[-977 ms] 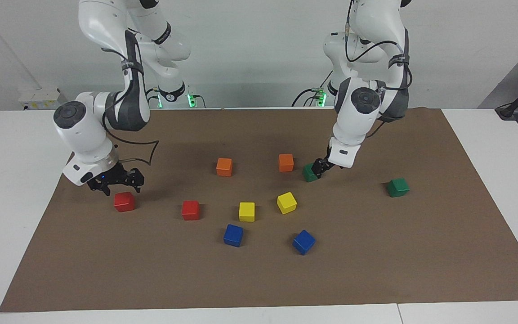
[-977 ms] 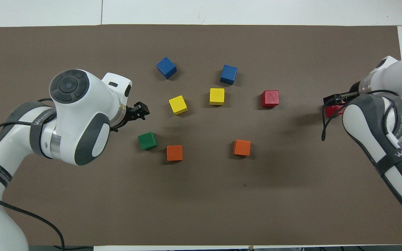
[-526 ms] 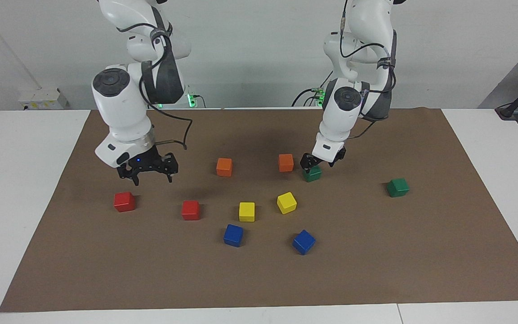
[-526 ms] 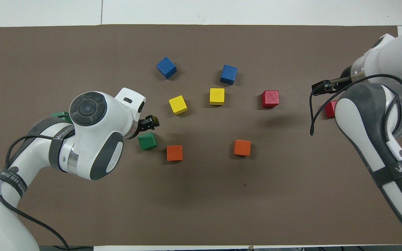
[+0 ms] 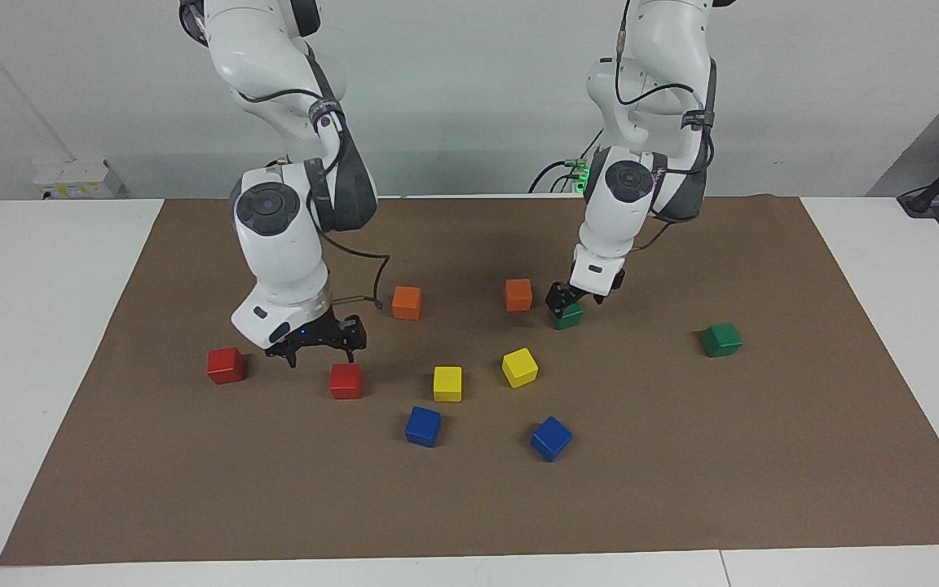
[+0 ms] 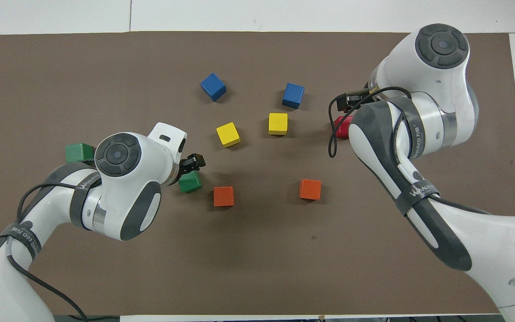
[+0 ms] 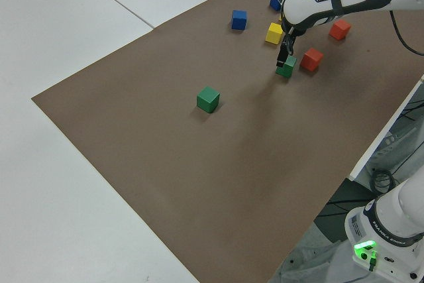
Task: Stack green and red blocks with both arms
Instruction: 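Grasp the other green and red cubes with the left and right grippers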
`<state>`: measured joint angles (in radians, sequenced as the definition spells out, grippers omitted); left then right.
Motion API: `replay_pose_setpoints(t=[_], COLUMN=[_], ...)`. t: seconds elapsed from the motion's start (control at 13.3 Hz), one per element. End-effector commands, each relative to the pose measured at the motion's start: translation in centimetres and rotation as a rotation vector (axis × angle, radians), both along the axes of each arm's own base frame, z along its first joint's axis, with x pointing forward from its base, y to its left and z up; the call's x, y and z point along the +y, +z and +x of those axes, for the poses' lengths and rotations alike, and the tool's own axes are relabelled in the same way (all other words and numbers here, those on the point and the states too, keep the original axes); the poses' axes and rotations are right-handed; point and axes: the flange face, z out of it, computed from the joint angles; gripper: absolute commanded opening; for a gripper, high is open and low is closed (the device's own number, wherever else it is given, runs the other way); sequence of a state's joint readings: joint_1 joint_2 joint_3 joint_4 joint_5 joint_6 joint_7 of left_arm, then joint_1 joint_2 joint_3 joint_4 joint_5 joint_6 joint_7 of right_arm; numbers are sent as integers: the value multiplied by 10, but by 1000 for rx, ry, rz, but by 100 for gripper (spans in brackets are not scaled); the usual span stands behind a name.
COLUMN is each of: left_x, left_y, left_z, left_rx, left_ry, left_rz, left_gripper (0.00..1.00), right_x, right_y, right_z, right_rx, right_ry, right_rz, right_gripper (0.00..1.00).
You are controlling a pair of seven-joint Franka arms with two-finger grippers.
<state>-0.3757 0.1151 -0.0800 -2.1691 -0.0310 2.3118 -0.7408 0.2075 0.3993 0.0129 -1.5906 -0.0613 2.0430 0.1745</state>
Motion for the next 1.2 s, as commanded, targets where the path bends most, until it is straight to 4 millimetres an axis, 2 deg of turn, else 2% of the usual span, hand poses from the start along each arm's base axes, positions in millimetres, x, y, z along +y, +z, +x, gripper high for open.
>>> replay_pose_setpoints(t=[0.0, 0.15, 0.38, 0.68, 1.13], left_x=[-16, -23, -25, -24, -20], left_y=[-11, -19, -23, -26, -36], left_z=[-10, -13, -17, -19, -17], left_rx=[-12, -1, 12, 29, 39], left_ry=[13, -8, -39, -81, -73], left_rz=[-10, -5, 11, 20, 23], left_gripper=[100, 100, 100, 100, 100], right_x=[4, 23, 26, 14, 10], right_y=[-2, -4, -16, -55, -76], right_z=[9, 8, 8, 5, -4], right_rx=[-20, -51, -46, -28, -10], right_ry=[-26, -2, -28, -80, -83], right_rz=[3, 19, 22, 23, 19], right_gripper=[100, 100, 100, 100, 100])
